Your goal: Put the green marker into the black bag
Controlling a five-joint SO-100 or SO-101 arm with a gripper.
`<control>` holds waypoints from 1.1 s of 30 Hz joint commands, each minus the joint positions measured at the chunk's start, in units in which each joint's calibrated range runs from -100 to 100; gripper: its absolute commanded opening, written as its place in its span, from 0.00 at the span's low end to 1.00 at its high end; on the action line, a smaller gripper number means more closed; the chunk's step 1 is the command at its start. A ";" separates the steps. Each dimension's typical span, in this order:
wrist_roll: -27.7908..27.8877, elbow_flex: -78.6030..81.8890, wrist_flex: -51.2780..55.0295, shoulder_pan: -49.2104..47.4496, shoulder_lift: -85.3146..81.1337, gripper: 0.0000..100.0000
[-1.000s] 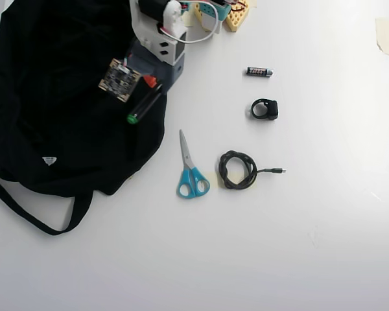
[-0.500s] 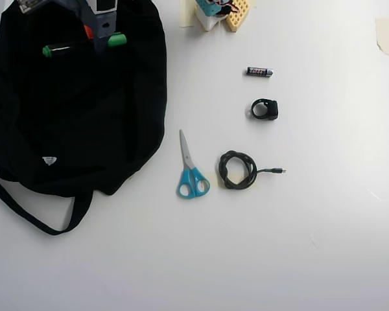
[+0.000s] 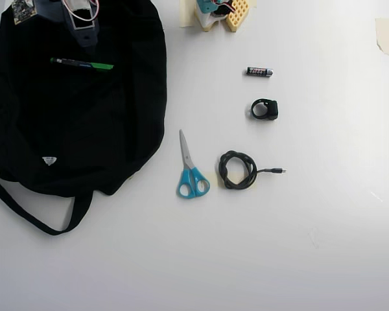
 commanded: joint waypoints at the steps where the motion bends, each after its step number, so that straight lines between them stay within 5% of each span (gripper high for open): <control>1: -0.29 -1.71 2.40 -5.66 -11.83 0.27; 6: -2.28 0.54 9.21 -17.33 -35.15 0.27; 9: -2.38 0.63 10.76 -33.71 -39.63 0.27; 13: -3.49 0.81 8.86 -55.10 -43.62 0.06; 19: -9.20 7.64 9.64 -56.37 -45.61 0.02; 33: -8.05 47.44 1.20 -61.75 -80.38 0.02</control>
